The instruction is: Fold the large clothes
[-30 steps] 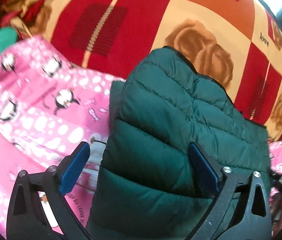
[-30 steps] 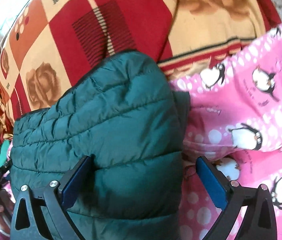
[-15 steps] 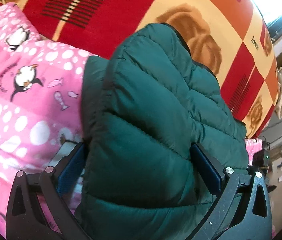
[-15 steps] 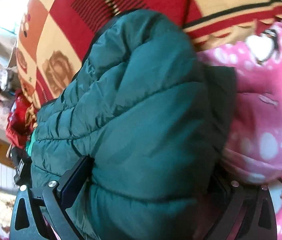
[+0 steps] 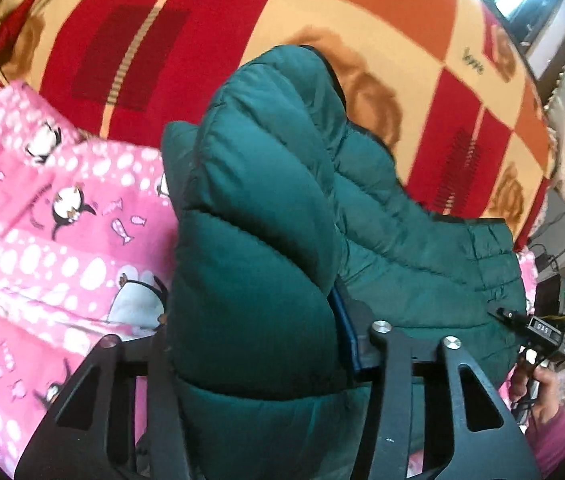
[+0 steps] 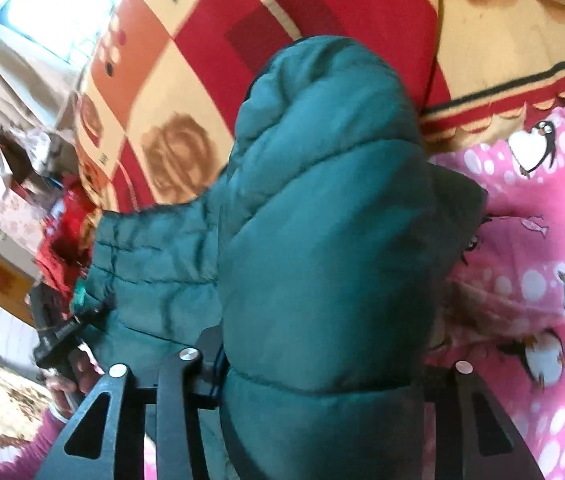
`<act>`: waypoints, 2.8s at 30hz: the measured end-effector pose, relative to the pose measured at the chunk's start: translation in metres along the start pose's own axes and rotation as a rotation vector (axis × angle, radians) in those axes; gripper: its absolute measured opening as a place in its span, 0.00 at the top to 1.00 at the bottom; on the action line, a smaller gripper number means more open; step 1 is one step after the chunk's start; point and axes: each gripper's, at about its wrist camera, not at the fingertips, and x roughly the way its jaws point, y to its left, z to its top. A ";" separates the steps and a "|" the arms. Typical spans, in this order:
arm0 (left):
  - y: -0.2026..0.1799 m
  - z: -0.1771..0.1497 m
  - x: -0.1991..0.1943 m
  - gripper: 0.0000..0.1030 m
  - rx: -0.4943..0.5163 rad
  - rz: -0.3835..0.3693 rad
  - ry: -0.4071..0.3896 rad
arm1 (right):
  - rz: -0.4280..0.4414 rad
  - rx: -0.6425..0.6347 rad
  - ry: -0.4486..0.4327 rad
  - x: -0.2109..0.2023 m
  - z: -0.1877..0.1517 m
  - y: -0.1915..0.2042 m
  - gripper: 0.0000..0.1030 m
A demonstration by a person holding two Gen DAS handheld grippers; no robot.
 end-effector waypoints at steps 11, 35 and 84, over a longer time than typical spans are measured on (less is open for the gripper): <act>0.000 -0.050 -0.098 0.61 0.029 -0.055 0.024 | 0.079 -0.015 0.024 -0.069 -0.062 0.051 0.58; -0.017 -0.130 -0.125 0.19 0.139 0.360 -0.070 | -0.463 -0.129 -0.075 -0.086 -0.125 0.081 0.17; -0.084 -0.171 -0.119 0.19 0.187 0.391 -0.196 | -0.546 -0.336 -0.150 -0.032 -0.184 0.203 0.10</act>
